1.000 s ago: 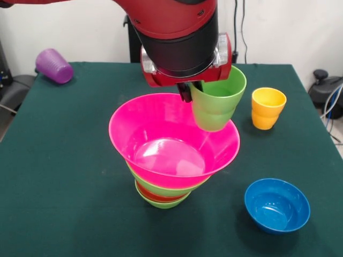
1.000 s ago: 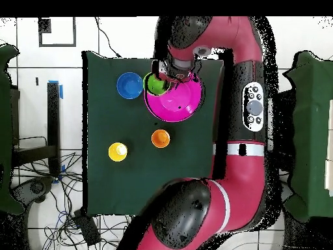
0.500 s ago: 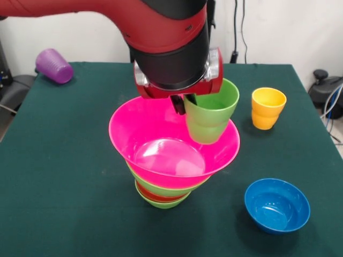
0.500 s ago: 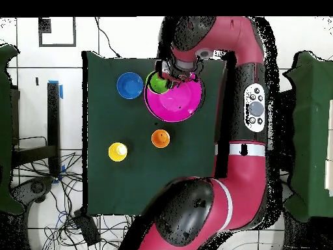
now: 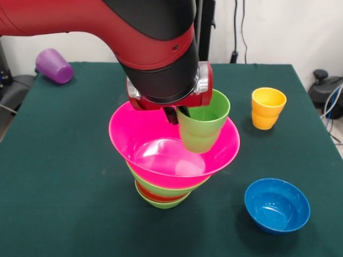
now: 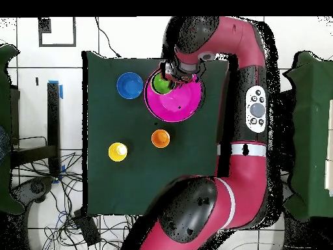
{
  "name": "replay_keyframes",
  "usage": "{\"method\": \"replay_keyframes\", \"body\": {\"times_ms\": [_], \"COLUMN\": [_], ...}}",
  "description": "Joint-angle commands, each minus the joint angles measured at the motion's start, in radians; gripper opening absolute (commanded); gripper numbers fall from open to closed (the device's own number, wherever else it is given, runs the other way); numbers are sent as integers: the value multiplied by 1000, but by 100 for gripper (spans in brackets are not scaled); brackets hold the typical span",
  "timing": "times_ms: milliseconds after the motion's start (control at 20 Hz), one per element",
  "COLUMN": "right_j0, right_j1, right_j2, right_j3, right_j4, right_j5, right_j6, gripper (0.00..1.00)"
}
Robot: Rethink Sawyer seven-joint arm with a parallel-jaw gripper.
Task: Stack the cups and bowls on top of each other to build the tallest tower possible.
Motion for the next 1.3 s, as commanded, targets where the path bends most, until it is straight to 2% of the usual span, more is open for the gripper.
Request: {"method": "replay_keyframes", "body": {"times_ms": [50, 350, 1300], "right_j0": [-12, -26, -67], "right_j1": [-11, -31, -62], "right_j2": [-32, -34, -23], "right_j3": [113, 164, 237], "right_j4": [-80, -71, -90], "right_j5": [-65, -100, -165], "right_j6": [-370, -375, -398], "gripper": [0, 0, 0]}}
